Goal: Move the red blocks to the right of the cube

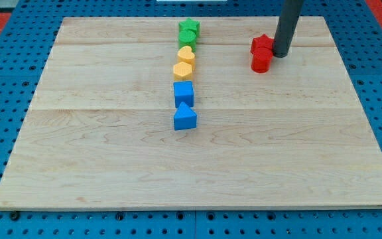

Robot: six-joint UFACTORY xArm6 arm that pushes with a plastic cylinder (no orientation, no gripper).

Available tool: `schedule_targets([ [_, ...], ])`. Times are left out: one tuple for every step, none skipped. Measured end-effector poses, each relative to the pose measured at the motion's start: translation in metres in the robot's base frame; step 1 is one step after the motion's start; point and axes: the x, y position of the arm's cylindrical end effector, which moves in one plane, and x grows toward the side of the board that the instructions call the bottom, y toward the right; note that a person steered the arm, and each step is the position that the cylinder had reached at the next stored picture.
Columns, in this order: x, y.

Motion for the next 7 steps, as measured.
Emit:
schedule_targets([
  [-0.034,0.007],
  [-0.079,-0.01],
  [-0.078,-0.035],
  [-0.038,-0.035],
  [0.006,-0.031],
  [0.015,0.0],
  [0.042,0.039],
])
